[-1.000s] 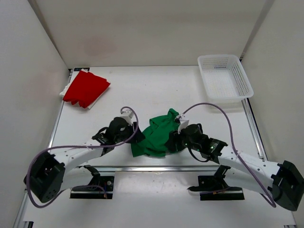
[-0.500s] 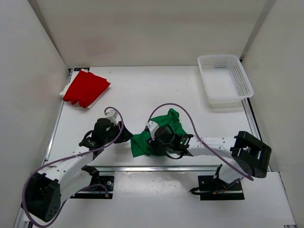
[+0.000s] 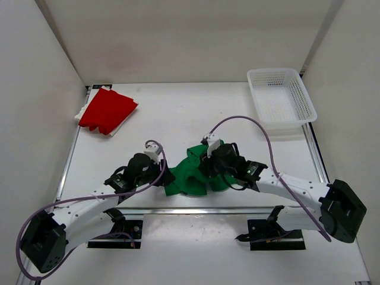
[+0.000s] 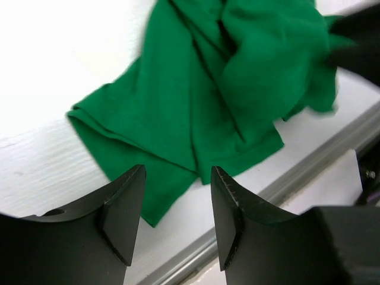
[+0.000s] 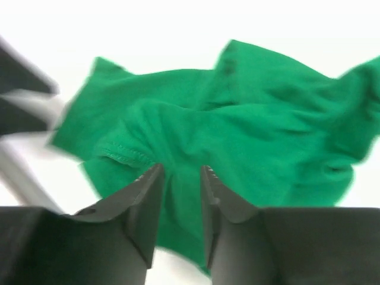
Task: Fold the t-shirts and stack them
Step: Flatten out the tshirt
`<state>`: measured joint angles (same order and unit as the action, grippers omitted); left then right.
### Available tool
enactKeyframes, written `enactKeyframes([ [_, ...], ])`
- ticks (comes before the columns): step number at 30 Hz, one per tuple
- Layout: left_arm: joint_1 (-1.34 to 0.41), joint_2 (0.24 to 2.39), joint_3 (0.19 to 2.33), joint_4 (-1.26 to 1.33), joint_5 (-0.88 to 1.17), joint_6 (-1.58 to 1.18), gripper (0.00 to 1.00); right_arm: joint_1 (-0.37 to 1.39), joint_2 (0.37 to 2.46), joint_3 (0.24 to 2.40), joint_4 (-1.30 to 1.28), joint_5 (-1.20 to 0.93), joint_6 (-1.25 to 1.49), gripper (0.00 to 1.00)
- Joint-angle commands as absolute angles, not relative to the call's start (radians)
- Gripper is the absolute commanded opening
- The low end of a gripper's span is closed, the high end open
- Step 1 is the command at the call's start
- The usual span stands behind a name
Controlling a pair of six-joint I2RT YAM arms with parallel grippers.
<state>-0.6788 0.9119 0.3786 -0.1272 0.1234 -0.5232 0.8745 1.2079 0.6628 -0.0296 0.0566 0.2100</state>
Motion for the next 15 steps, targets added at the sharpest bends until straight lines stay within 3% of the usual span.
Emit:
enactKeyframes([
  [1, -0.658, 0.916, 0.393, -0.1, 0.124, -0.523, 0.58, 0.937, 1.193, 0.62, 0.005, -0.063, 0.218, 0.33],
  [3, -0.692, 0.92, 0.397, -0.091, 0.117, -0.525, 0.58, 0.954, 1.213, 0.582, 0.021, -0.049, 0.219, 0.49],
  [5, -0.706, 0.928, 0.399, -0.093, 0.112, -0.528, 0.59, 0.954, 1.25, 0.595, 0.025, -0.069, 0.222, 0.56],
  [10, -0.696, 0.911, 0.399, -0.109, 0.127, -0.506, 0.58, 0.959, 1.362, 0.643, 0.035, -0.052, 0.199, 0.54],
  [12, -0.695, 0.89, 0.396, -0.126, 0.114, -0.508, 0.58, 0.966, 1.423, 0.685, 0.005, -0.026, 0.169, 0.3],
  [13, -0.683, 0.884, 0.393, -0.133, 0.115, -0.509, 0.58, 0.968, 1.434, 0.71, 0.003, -0.003, 0.167, 0.26],
  [15, -0.68, 0.871, 0.384, -0.13, 0.127, -0.512, 0.58, 0.959, 1.463, 0.736, -0.032, 0.054, 0.163, 0.05],
])
